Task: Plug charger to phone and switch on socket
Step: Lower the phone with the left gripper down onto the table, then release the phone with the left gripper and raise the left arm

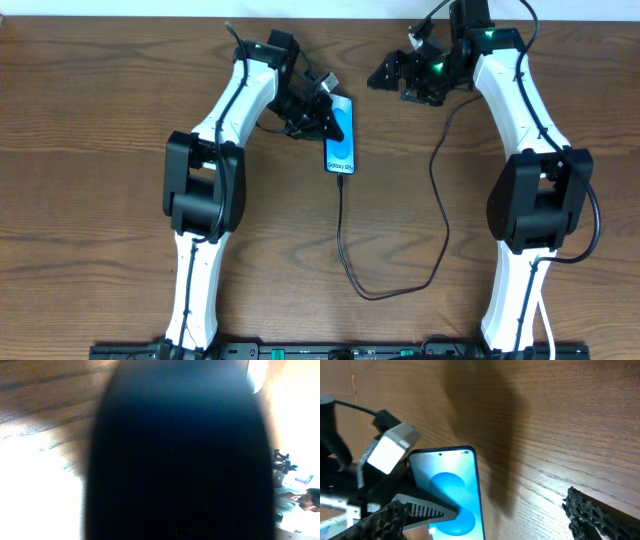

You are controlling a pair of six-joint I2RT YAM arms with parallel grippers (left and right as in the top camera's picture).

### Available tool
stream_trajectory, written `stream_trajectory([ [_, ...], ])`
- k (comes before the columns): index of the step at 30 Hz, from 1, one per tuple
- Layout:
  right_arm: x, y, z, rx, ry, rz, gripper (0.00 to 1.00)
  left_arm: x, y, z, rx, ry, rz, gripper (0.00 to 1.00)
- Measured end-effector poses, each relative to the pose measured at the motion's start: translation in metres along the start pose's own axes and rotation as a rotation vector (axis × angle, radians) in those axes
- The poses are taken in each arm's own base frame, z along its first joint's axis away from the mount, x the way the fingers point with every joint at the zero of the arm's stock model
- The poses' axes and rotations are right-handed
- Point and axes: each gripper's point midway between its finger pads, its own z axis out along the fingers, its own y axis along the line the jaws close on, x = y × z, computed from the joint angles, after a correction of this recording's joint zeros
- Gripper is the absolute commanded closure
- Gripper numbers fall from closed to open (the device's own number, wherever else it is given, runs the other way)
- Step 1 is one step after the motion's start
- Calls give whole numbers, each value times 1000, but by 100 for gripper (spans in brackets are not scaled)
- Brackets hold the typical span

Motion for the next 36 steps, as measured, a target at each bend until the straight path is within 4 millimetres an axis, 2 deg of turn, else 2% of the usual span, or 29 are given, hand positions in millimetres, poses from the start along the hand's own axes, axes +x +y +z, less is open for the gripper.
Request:
stream_trajectory([
  [6, 0, 0, 0, 2, 0, 0, 1, 1, 8, 9, 12, 20, -23, 92],
  [14, 1, -1, 0, 3, 2, 2, 1, 7, 39, 35, 17, 81, -99, 92],
  [28, 0, -2, 0, 13, 0, 2, 1, 9, 43, 37, 10, 90, -112, 91],
  [29, 0, -3, 0, 14, 0, 3, 1, 9, 43, 37, 10, 90, -112, 85],
  [31, 0, -3, 0, 15, 0, 3, 1, 9, 43, 37, 5, 90, -111, 79],
  [36, 0, -3, 0, 17, -1, 3, 1, 8, 48, 37, -23, 88, -108, 75],
])
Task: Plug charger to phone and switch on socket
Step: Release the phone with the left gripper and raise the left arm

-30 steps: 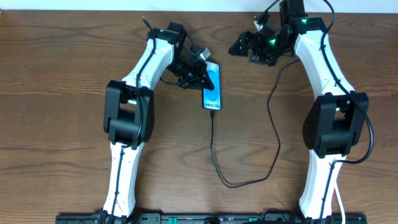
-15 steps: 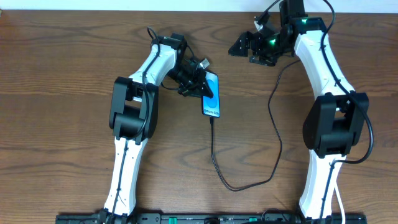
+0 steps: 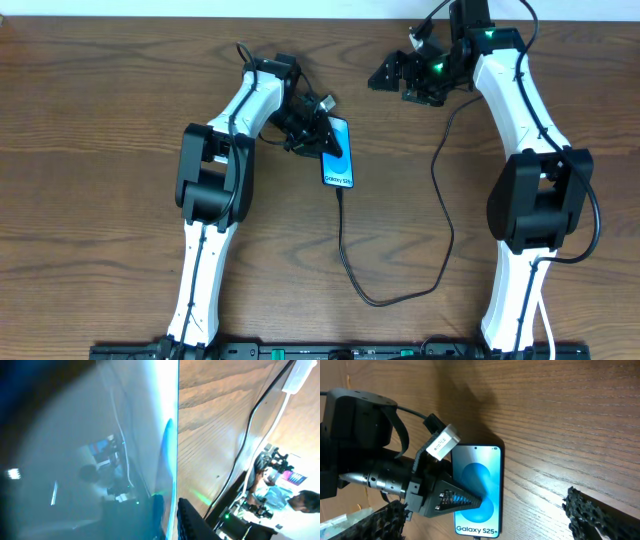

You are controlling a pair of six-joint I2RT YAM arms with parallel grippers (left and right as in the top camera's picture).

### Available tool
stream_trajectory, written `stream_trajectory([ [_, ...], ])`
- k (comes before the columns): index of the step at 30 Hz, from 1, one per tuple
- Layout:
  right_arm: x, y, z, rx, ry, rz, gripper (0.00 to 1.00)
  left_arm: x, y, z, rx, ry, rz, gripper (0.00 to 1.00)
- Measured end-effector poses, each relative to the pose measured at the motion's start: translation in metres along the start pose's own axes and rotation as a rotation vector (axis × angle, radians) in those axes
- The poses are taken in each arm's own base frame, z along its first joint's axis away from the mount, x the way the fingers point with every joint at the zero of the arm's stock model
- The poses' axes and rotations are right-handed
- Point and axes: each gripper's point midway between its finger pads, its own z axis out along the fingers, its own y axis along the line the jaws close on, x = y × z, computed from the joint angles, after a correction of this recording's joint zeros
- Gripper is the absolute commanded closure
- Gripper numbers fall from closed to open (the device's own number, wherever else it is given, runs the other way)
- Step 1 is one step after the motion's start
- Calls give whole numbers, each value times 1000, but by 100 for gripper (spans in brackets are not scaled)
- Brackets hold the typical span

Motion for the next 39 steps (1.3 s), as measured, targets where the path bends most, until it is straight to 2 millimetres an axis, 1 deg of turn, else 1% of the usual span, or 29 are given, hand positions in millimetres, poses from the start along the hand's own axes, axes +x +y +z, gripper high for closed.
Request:
stream_trajectory([
  [1, 0, 0, 0, 1, 0, 0, 1, 0, 0, 0, -2, 0, 0, 74],
  [3, 0, 0, 0, 0, 0, 0, 1, 0, 1, 0, -6, 0, 2, 64],
  [6, 0, 0, 0, 1, 1, 1, 1, 0, 2, 0, -13, -1, 2, 58],
  [9, 0, -3, 0, 17, -2, 1, 1, 0, 4, 0, -24, 0, 0, 57],
  [13, 1, -13, 0, 74, -2, 12, 1, 0, 7, -2, -50, -4, -15, 56],
  [21, 5, -35, -3, 203, 3, 32, 1, -5, 15, -13, -163, -45, -38, 40],
  [24, 6, -39, -4, 227, 6, 37, 1, -9, 16, -18, -183, -63, -40, 37],
  [26, 7, -41, -5, 239, 8, 39, 1, -12, 18, -21, -194, -77, -47, 33],
  [28, 7, -44, -5, 252, 8, 41, 1, -15, 20, -26, -200, -91, -55, 31],
  [30, 9, -47, -6, 272, 12, 45, 1, -17, 25, -34, -207, -108, -64, 26],
  [34, 13, -51, -8, 293, 27, 56, 1, -22, 38, -55, -234, -153, -89, 23],
  [37, 18, -51, -8, 297, 45, 68, 1, -26, 53, -79, -264, -203, -113, 19],
  [39, 21, -52, -9, 299, 55, 76, 1, -28, 57, -102, -278, -255, -118, 17],
])
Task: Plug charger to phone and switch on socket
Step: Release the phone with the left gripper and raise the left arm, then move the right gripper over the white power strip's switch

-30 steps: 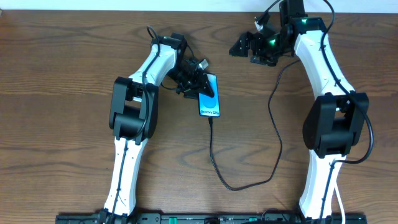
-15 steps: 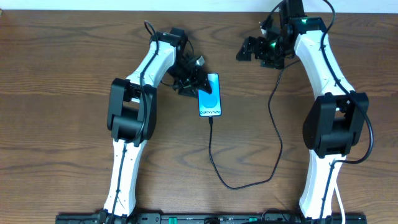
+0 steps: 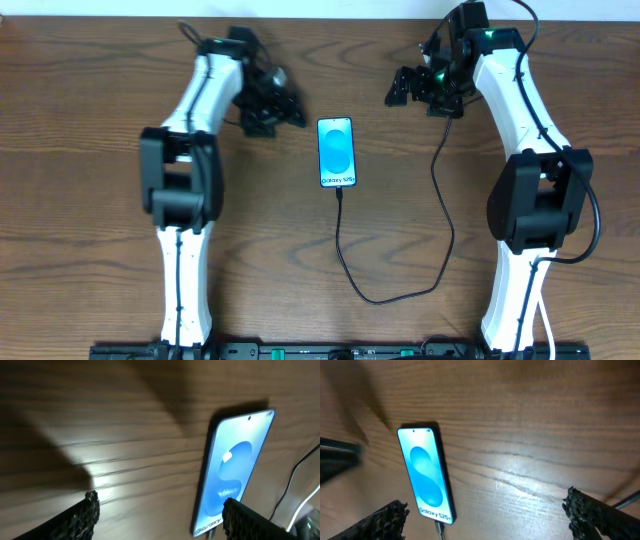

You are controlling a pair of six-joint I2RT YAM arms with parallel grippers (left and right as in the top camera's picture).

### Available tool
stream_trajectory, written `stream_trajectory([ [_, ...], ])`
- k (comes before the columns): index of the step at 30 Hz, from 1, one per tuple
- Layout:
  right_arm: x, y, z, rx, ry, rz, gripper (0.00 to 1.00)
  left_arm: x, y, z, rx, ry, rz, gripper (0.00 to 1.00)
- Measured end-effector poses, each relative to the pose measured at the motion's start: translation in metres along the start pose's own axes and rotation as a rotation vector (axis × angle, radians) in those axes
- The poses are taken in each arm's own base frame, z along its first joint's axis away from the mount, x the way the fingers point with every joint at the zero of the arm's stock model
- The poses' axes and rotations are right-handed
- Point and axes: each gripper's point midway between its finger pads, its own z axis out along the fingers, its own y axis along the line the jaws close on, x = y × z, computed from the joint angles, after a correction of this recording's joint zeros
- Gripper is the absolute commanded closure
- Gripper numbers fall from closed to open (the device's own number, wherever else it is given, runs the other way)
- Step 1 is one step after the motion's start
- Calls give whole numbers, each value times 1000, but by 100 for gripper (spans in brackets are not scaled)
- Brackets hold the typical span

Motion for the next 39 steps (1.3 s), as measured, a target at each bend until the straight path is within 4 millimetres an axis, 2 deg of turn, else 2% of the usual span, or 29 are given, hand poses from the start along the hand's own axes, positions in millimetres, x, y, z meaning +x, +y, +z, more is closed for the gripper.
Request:
stream_trajectory([
  [1, 2, -1, -1, 2, 7, 4, 1, -4, 3, -12, -4, -32, -1, 16],
  [3, 5, -2, -6, 3, 13, 9, 1, -15, 4, -48, -22, -128, 12, 16],
  [6, 3, -3, -26, 9, -19, 8, 1, -29, 0, -115, -79, -311, 40, 15],
  [8, -2, -6, -51, 32, -76, 10, 1, -34, -3, -161, -143, -441, 50, 14],
  [10, -6, -14, -85, 84, -155, 35, 1, -34, -5, -200, -205, -551, 52, 3],
  [12, -9, -27, -119, 147, -231, 74, 1, -32, -5, -229, -267, -632, 41, 3],
  [14, -8, -44, -149, 218, -294, 122, 1, -30, 1, -245, -329, -674, 29, 3],
  [16, -6, -67, -171, 297, -336, 188, 1, -30, 7, -249, -371, -684, 16, 3],
  [18, -3, -92, -181, 372, -349, 267, 1, -32, 16, -246, -405, -677, 1, 3],
  [21, 3, -131, -187, 472, -352, 399, 1, -33, 25, -240, -434, -661, -13, 2],
  [26, 10, -181, -194, 534, -360, 569, 1, -33, 28, -239, -449, -659, -19, 2],
  [31, 19, -212, -199, 559, -347, 667, 1, -33, 29, -240, -457, -661, -21, 3],
  [39, 28, -235, -167, 569, -261, 715, 1, -33, 29, -240, -457, -661, -21, 2],
])
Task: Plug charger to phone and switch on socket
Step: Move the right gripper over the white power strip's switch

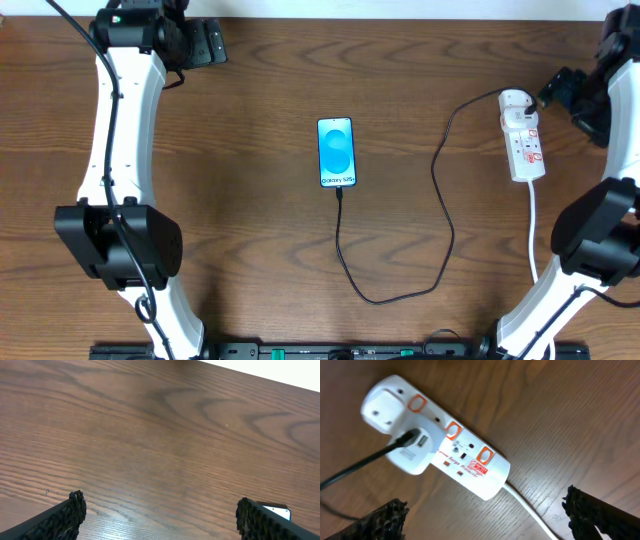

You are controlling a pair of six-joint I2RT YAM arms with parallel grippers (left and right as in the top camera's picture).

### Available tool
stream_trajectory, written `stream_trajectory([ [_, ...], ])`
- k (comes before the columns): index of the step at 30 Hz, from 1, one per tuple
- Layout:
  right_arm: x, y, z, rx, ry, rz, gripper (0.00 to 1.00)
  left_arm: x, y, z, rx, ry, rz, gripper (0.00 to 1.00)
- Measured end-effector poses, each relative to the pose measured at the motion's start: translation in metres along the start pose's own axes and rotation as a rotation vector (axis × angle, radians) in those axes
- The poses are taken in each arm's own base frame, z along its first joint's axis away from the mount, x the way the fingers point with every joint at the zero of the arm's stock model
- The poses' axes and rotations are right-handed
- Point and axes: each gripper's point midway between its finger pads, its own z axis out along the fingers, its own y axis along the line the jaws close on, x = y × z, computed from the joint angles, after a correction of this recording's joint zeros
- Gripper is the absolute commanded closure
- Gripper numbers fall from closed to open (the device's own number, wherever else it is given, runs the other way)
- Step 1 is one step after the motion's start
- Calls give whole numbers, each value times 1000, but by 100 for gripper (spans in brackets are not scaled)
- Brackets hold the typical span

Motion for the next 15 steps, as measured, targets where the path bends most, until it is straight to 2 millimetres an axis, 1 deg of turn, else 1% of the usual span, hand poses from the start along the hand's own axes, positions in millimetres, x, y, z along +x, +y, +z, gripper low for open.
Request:
stream_trajectory([
  [4, -2, -6, 23, -12, 20, 29, 1, 0, 0, 0, -2, -1, 0, 3],
  [5, -3, -7, 25, -15, 19, 36, 1, 0, 0, 0, -3, -1, 0, 3],
  [9, -6, -22, 51, -40, 35, 91, 1, 0, 0, 0, -3, -1, 0, 3],
  [12, -5, -33, 68, -55, 51, 123, 1, 0, 0, 0, -3, -1, 0, 2],
  [15, -3, -34, 83, -84, 52, 142, 1, 0, 0, 0, -3, -1, 0, 3],
])
